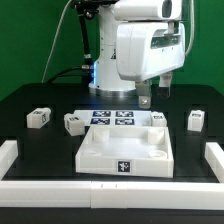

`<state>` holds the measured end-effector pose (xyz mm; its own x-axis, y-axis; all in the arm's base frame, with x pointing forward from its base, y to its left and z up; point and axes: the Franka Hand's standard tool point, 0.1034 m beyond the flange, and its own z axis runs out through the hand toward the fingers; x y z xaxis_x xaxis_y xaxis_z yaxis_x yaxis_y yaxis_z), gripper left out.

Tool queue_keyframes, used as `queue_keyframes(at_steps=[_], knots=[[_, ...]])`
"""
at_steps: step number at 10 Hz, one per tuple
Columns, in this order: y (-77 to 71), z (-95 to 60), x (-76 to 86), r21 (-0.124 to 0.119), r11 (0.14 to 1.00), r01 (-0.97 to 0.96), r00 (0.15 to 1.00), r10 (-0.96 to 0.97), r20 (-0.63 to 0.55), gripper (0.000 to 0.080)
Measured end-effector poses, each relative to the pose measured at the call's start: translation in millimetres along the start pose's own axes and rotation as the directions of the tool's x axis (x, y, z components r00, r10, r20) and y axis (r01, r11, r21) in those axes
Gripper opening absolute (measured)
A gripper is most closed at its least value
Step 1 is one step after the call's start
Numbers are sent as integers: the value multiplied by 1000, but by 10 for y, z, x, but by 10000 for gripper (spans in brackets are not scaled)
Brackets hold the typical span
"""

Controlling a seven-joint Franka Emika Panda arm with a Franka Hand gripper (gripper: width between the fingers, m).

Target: Assemble one leg

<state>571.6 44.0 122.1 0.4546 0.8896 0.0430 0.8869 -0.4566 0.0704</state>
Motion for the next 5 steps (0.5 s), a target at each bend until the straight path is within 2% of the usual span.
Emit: queue_keyframes(at_steps=[5], knots=[[-1, 3, -1, 0, 1000, -1, 1000, 1, 0, 650]])
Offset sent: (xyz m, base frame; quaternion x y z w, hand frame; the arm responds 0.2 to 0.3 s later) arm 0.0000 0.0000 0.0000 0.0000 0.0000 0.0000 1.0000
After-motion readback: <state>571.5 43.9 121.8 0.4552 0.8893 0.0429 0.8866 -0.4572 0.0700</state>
